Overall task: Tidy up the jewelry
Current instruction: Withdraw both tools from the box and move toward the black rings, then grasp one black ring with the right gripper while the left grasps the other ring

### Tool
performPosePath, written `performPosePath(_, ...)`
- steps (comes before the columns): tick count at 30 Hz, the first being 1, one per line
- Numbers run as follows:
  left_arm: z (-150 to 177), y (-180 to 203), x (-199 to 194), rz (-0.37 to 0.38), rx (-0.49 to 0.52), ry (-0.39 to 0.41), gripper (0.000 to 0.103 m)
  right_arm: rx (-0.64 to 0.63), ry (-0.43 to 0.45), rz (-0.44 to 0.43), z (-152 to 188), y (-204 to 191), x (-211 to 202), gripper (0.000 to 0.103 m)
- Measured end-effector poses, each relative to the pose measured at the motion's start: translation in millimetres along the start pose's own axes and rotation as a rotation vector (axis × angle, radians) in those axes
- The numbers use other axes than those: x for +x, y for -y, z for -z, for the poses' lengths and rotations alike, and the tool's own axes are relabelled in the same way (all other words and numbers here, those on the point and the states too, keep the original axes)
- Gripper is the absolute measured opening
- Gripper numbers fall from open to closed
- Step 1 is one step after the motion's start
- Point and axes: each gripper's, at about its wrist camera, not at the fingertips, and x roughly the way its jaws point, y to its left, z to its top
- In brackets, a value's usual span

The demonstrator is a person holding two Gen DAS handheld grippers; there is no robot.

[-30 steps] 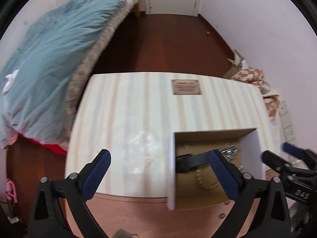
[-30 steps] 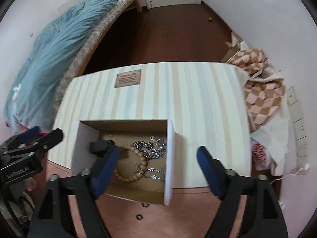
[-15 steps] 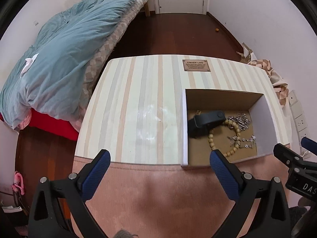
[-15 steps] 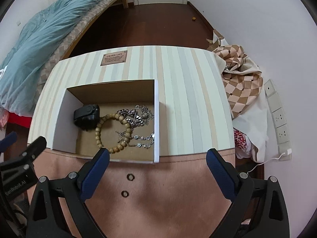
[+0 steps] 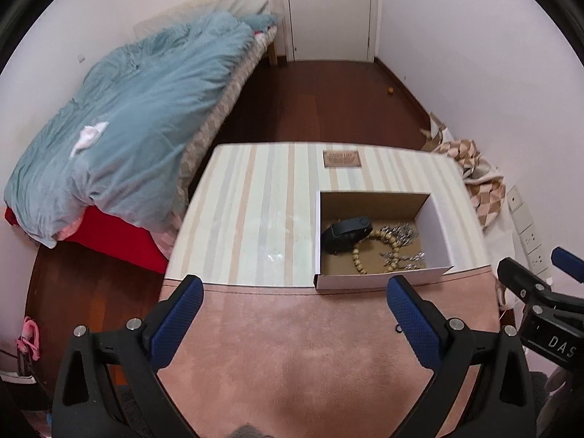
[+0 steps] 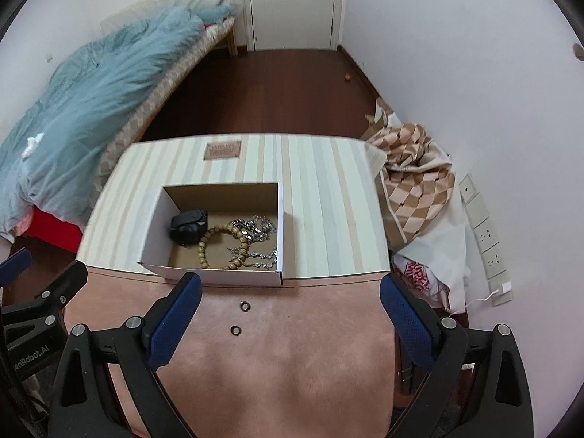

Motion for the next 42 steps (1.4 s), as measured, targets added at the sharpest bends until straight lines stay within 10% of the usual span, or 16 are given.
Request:
performPosePath(23, 18.0, 2.0, -82.7, 0.036, -0.023, 0.089, 0.102, 0.034, 0.128, -0.042, 23.6, 9.4, -93.0, 0.099)
performPosePath(30, 32.3, 2.6, -24.7, -0.011, -0.041, -0.001, 0.102, 0.065, 0.006, -0.062, 38.7, 18.1, -26.7, 0.099)
performPosePath(34, 52.0, 4.2, 36.0, -0.064, -0.029, -0.120, 0.102, 0.078, -0.104, -0.082, 59.2, 21.8, 45.8, 0.072)
performPosePath(42, 83.0, -4.3, 125.1, -0.163, -0.024, -0.296, 0.102, 0.083, -0.176, -0.179, 86.0, -2.1, 145.0, 0.060)
